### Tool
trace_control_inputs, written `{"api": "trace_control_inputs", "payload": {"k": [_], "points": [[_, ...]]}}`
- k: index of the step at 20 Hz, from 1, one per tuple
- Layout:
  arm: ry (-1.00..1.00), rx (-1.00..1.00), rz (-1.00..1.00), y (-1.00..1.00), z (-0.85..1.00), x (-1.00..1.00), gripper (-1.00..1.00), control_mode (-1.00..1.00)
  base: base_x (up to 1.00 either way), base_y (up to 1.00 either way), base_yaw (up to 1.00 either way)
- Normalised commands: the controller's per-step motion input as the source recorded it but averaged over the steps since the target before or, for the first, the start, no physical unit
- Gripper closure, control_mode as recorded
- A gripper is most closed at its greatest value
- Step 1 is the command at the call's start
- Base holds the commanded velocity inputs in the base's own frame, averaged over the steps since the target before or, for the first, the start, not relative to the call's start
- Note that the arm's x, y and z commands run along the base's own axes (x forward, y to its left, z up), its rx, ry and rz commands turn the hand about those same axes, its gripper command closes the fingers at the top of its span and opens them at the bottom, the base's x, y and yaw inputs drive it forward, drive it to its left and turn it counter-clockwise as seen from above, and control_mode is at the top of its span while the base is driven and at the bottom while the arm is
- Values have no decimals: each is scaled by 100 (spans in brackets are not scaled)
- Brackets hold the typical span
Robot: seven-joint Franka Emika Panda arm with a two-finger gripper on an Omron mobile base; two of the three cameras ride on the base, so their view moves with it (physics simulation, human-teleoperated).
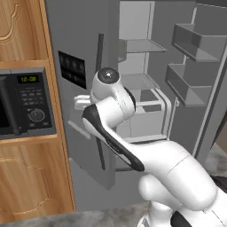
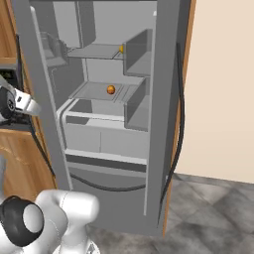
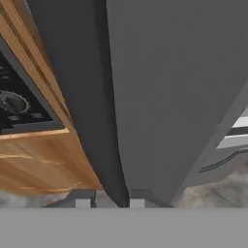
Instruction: Retrieve the mango and peach from the fridge and place them into the bowl on the dining table.
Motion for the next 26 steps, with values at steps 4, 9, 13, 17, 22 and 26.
{"api": "trace_control_inputs", "payload": {"k": [4,9,13,17,22,26], "points": [[3,-1,0,100,-15,-78,100,-100,0,0,0],[-8,-1,0,13,13,-87,100,-100,0,0,0],[-8,0,0,-59,53,-93,100,-100,0,0,0],[-7,0,0,-87,55,-20,100,-100,0,0,0],[0,3,6,-79,22,0,100,-100,0,0,0],[-1,8,32,-82,-42,14,100,-100,0,0,0]]}}
